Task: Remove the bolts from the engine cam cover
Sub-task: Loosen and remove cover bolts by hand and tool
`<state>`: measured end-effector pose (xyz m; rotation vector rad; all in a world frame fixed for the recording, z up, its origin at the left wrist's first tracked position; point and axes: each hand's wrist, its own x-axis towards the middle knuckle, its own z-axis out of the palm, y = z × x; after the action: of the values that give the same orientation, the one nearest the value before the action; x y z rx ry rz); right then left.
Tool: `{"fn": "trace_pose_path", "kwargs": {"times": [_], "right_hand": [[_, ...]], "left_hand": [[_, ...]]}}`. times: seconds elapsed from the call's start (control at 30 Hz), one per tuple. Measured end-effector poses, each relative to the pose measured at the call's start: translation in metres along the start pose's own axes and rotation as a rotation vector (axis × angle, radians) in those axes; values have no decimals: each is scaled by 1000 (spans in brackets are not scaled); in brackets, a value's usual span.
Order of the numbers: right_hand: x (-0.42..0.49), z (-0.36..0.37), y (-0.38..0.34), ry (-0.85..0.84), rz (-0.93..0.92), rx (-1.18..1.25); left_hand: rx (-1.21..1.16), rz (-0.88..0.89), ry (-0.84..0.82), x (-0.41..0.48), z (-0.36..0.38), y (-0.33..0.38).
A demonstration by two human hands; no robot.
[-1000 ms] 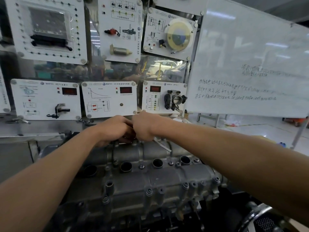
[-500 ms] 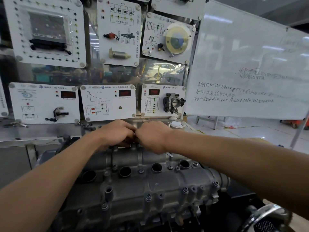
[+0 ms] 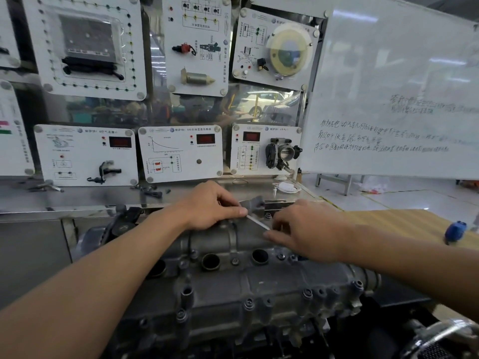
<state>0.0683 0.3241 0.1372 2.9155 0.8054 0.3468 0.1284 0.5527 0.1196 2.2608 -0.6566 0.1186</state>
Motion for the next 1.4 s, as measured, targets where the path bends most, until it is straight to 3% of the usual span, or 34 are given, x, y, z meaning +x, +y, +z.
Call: {"fn": "trace_pose_path", "kwargs": {"times": [0.13,0.67,1.4], "right_hand": [[-1,1,-6,-69,-32,-43],[0,6,0,25,-79,-150],[0,24,5,183,25,-27]], "left_hand": [[91,50,63,0,3,-1],[276,97,208,-5,11,5],[402,132,351,-11,21,6]]}}
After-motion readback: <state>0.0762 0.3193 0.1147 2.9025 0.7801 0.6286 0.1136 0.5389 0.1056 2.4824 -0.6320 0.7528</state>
